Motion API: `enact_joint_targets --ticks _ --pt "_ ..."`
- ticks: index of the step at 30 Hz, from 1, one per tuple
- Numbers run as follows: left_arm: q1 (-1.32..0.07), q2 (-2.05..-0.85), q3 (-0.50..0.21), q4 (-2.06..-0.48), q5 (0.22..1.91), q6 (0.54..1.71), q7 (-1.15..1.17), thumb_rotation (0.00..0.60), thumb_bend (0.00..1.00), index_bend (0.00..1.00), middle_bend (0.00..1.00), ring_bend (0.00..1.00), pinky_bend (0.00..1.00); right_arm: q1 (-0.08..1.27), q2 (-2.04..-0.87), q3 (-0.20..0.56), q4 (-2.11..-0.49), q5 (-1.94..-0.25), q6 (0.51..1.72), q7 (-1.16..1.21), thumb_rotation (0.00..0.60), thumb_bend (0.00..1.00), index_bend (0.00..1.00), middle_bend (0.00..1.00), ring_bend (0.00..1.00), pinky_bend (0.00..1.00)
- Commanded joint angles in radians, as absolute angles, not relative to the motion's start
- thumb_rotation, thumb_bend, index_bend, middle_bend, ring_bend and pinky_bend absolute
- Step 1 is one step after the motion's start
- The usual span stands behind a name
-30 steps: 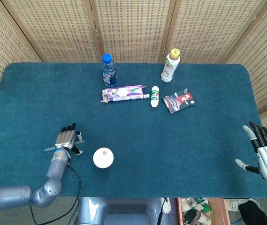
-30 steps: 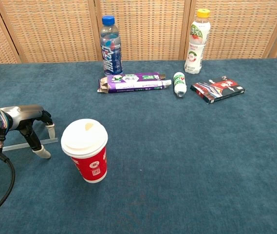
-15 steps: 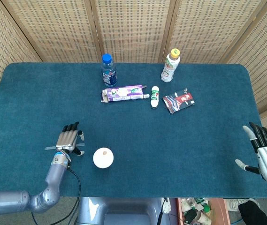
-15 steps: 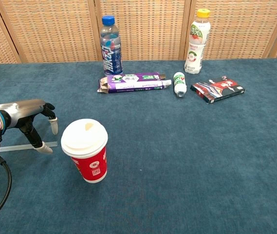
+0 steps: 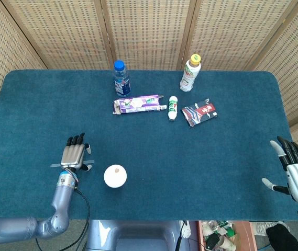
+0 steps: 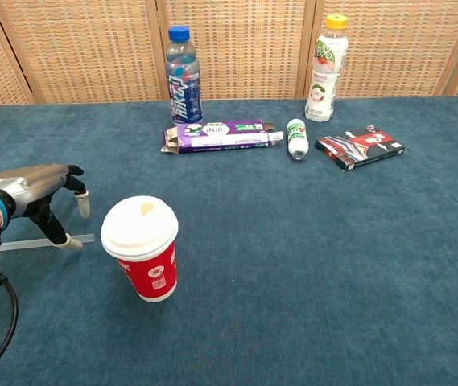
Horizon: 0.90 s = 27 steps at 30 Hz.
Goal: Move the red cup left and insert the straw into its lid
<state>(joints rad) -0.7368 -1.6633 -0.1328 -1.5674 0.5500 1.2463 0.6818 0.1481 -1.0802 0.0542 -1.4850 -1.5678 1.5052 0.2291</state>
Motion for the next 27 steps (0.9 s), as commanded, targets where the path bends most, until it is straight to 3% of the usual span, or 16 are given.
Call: enact_joint_targets --ticks 1,14,27 --pt "-0.730 -1.673 -0.132 -1.558 0.554 1.239 0.684 0.600 0.24 0.50 0.00 0.00 0.00 0.148 -1.080 0.055 -1.484 -1.567 1.503 0.231 0.600 0.00 0.00 0.00 0.00 0.00" --pt "-0.712 -1.688 -0.153 -1.544 0.557 1.217 0.692 0.600 0.34 0.52 0.00 0.00 0.00 0.149 -1.079 0.056 -1.485 -1.569 1.493 0.234 0.600 0.00 0.00 0.00 0.00 0.00" --pt "-0.706 -1.695 -0.168 -1.525 0.538 1.184 0.697 0.600 0.35 0.52 0.00 0.00 0.00 0.149 -1.079 0.057 -1.484 -1.569 1.487 0.236 0.600 0.00 0.00 0.00 0.00 0.00"
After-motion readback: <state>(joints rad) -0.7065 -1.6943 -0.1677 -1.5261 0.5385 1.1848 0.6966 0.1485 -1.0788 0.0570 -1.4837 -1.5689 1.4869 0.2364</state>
